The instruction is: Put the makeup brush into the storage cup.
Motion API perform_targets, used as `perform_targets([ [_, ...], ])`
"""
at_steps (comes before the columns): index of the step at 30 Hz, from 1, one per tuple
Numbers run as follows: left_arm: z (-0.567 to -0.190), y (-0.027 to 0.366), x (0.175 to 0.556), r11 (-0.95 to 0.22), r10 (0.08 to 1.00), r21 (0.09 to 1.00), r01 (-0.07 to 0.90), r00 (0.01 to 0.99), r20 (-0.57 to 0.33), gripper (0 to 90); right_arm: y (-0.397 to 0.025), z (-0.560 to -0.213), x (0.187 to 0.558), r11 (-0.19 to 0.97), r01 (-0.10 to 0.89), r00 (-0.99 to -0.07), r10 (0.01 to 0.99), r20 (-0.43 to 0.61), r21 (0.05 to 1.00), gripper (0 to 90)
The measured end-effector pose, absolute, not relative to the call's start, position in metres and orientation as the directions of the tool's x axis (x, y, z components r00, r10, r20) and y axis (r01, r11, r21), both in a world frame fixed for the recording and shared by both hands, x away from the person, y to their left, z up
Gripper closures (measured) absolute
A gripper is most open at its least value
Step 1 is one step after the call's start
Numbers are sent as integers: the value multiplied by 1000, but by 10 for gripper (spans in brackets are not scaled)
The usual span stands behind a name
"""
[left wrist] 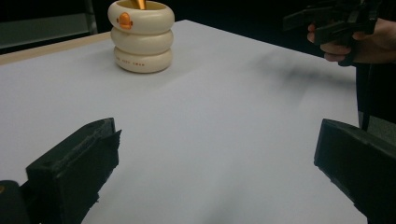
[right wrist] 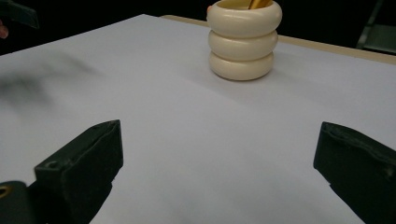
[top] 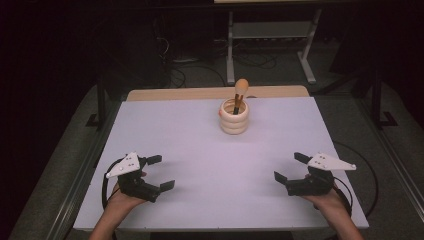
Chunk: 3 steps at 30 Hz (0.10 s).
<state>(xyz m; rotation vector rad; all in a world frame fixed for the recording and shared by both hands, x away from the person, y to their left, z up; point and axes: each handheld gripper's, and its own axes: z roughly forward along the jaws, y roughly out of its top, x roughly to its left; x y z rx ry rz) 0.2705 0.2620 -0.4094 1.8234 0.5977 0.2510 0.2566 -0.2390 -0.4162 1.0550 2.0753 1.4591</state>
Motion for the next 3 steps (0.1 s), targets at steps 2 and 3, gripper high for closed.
perform_targets([
  [2, -410, 262, 271, -228, 517, 934, 274, 847, -123, 0, -239, -415, 256, 173, 353, -640, 762, 102, 920, 8],
  [3, -410, 262, 271, -229, 517, 934, 274, 847, -122, 0, -239, -415, 255, 172, 353, -641, 761, 103, 920, 9],
])
